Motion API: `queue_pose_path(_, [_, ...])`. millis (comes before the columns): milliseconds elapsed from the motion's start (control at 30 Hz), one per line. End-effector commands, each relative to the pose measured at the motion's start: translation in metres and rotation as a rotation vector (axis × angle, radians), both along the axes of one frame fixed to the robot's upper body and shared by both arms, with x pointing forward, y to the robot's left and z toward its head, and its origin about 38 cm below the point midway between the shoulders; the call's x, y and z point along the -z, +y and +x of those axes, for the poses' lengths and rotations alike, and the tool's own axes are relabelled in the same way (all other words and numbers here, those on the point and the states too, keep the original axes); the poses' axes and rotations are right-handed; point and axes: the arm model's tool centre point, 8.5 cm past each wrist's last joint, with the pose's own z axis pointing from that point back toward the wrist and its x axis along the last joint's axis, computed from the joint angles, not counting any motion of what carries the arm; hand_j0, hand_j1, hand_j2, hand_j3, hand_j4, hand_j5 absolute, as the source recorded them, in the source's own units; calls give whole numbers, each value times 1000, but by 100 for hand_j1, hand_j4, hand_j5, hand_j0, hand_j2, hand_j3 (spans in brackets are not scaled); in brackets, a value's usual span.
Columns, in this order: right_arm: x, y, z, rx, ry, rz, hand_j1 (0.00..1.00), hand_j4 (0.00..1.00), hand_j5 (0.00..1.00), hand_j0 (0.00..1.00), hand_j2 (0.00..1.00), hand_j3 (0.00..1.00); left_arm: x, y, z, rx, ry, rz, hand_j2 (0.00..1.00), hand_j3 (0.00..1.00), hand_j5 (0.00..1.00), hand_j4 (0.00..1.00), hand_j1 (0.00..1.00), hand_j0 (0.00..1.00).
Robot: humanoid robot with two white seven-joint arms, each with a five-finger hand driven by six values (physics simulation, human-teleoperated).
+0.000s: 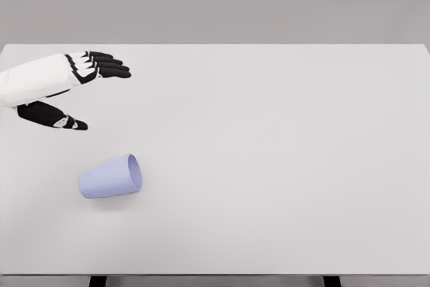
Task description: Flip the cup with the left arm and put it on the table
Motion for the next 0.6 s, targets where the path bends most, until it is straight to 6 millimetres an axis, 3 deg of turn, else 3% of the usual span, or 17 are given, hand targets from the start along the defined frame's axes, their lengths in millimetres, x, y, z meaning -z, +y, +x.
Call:
queue_pose_path(0, [0,0,-2,8,5,2,100,100,100,100,100,100,2,-2,0,3,10,-7,100,100,100,100,100,100])
queue_pose_path(167, [0,0,-1,0,4,0,100,100,100,100,100,100,1,-2,0,11,-10,10,100,100,100,100,100,100])
queue_pose_path(233, [0,0,-1,0,4,0,100,100,100,100,100,100,5,-10,2,22,-43,25,100,100,100,100,100,100])
queue_pose_path(333, [0,0,-1,0,3,0,100,100,100,100,100,100,1,-14,10,-32,-77,-65,100,100,100,100,100,100])
queue_pose_path(400, [0,0,-1,0,4,2,100,100,100,100,100,100,13,10,11,-160,80,-34,100,100,100,100,100,100])
queue_pose_path(433, [0,0,-1,0,3,0,100,100,100,100,100,100,-18,51,-2,-277,-44,-130,100,100,100,100,100,100])
queue_pose_path(500, [0,0,-1,0,4,0,100,100,100,100,100,100,-26,67,-20,-240,-110,-144,100,100,100,100,100,100])
queue_pose_path(567, [0,0,-1,0,3,0,100,100,100,100,100,100,-17,77,-28,-256,-51,-62,100,100,100,100,100,100])
